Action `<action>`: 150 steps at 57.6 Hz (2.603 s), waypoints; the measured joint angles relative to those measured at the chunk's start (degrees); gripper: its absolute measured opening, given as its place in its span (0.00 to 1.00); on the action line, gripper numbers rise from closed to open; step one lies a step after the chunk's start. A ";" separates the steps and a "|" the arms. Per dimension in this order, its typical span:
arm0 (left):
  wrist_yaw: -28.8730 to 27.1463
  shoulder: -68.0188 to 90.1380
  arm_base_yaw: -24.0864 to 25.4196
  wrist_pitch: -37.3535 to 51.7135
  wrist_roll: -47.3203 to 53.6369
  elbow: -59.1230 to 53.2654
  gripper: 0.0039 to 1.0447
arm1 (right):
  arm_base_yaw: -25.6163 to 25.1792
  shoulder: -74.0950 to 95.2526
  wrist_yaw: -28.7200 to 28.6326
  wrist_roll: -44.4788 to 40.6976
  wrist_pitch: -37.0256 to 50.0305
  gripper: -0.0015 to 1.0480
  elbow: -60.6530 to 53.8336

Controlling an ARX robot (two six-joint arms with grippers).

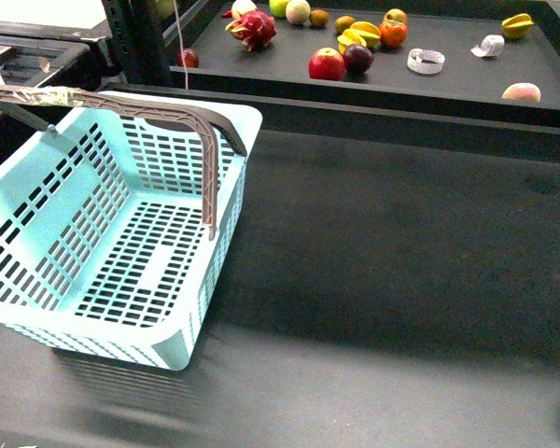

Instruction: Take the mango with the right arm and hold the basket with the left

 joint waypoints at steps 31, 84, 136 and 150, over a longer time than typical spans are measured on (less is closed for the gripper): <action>0.00 0.00 0.00 0.00 0.00 0.00 0.92 | 0.00 0.00 0.00 -0.02 0.00 0.92 0.00; -20.15 88.30 -15.23 30.67 -59.91 30.60 0.92 | 0.00 -0.02 0.00 0.00 0.00 0.92 0.00; -12.96 120.96 -11.02 28.46 -69.70 63.04 0.89 | 0.00 -0.02 0.00 0.00 0.00 0.92 0.00; -11.80 124.45 -10.12 27.63 -69.46 65.72 0.41 | 0.00 -0.02 0.00 0.00 0.00 0.92 0.00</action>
